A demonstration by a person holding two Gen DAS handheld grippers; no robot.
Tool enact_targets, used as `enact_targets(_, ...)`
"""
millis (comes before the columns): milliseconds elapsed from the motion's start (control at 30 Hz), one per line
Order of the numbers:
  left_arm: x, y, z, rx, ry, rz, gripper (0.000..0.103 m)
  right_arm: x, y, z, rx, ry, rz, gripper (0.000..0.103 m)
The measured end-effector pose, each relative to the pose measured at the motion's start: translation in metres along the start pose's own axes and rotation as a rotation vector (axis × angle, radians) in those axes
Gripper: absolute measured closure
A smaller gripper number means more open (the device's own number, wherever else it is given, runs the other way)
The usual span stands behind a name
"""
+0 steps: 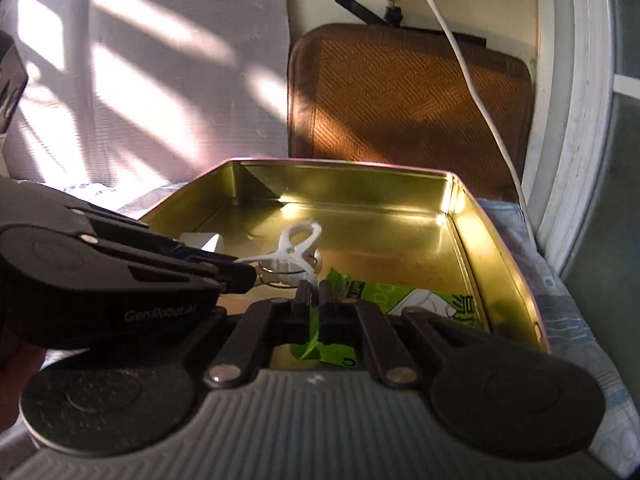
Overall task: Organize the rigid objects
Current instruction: 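Place the white clip inside the pink tin and release it, then grasp the pink pouch with the right gripper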
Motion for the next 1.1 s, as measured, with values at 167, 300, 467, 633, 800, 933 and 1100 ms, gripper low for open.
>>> enact_targets(167,-0.004,0.006,-0.003,-0.011,-0.021,0.094,0.052,-0.004,-0.011,-0.006,0.088,0.003,-0.046,0.087)
enact_targets(300,-0.024,0.014,-0.002,0.017,-0.078,0.145,0.05,-0.03,-0.008,-0.01,0.128,-0.066,-0.047,0.085)
enact_targets(467,-0.054,0.023,-0.005,0.001,-0.124,0.155,0.049,-0.054,0.008,-0.003,0.115,-0.124,-0.028,0.085)
enact_targets(633,-0.086,0.041,-0.015,0.009,-0.172,0.184,0.048,-0.067,0.028,0.007,0.105,-0.16,-0.003,0.085)
enact_targets(800,-0.108,0.072,-0.035,-0.016,-0.193,0.215,0.047,-0.068,0.056,0.011,0.083,-0.165,0.031,0.08)
enact_targets(933,-0.122,0.11,-0.062,-0.059,-0.196,0.239,0.047,-0.063,0.085,0.013,0.047,-0.151,0.071,0.08)
enact_targets(1100,-0.154,0.175,-0.122,-0.173,-0.2,0.277,0.047,-0.058,0.13,0.016,-0.028,-0.136,0.151,0.08)
Point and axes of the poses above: each gripper's, at about its wrist camera, not at the fingertips, and x roughly the way its jaws point, y to its left, z to its top, the point moved 5 cm from there along x, roughly the way its jaws point, and after that the axes turned 5 degrees about -x, right-handed, at the moved point
